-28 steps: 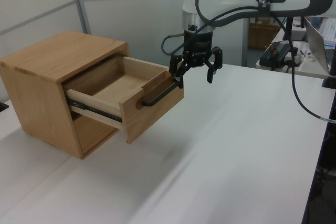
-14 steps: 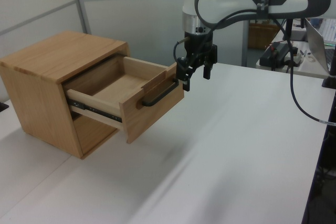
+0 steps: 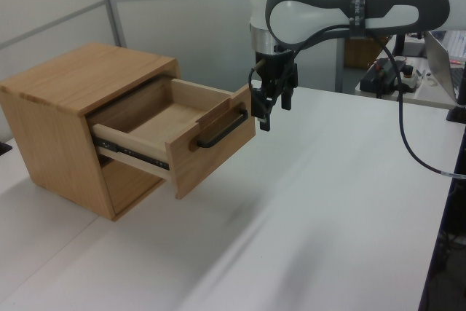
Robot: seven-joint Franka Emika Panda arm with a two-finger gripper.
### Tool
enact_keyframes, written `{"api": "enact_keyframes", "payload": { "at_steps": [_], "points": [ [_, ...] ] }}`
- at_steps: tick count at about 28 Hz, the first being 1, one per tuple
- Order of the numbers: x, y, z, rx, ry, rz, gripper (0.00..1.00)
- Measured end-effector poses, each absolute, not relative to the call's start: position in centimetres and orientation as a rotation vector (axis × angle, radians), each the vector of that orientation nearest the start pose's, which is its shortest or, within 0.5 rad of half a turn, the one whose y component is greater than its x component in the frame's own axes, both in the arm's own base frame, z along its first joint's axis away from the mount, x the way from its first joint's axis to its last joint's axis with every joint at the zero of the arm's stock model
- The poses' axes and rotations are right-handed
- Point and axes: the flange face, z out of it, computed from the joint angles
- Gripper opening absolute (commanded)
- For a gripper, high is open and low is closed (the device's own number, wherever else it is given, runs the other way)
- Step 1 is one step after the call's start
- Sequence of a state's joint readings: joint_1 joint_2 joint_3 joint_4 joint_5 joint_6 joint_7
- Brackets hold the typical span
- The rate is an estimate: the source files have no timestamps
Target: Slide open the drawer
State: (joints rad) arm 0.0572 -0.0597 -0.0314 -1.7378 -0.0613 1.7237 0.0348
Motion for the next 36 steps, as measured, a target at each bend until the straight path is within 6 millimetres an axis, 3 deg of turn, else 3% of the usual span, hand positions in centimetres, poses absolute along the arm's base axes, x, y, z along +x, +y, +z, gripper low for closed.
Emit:
{"api": "enact_keyframes", "payload": {
  "at_steps": [10,17,25,36],
  "points": [
    [55.0,0.8,58.1,-3.203,-0.083,-0.010,1.00],
    [55.3,0.4,60.9,-3.202,-0.071,-0.092,1.00],
    [54.4,0.2,63.8,-3.203,-0.074,-0.050,1.00],
    [54.4,0.5,63.9,-3.208,-0.090,-0.031,1.00]
  ]
}}
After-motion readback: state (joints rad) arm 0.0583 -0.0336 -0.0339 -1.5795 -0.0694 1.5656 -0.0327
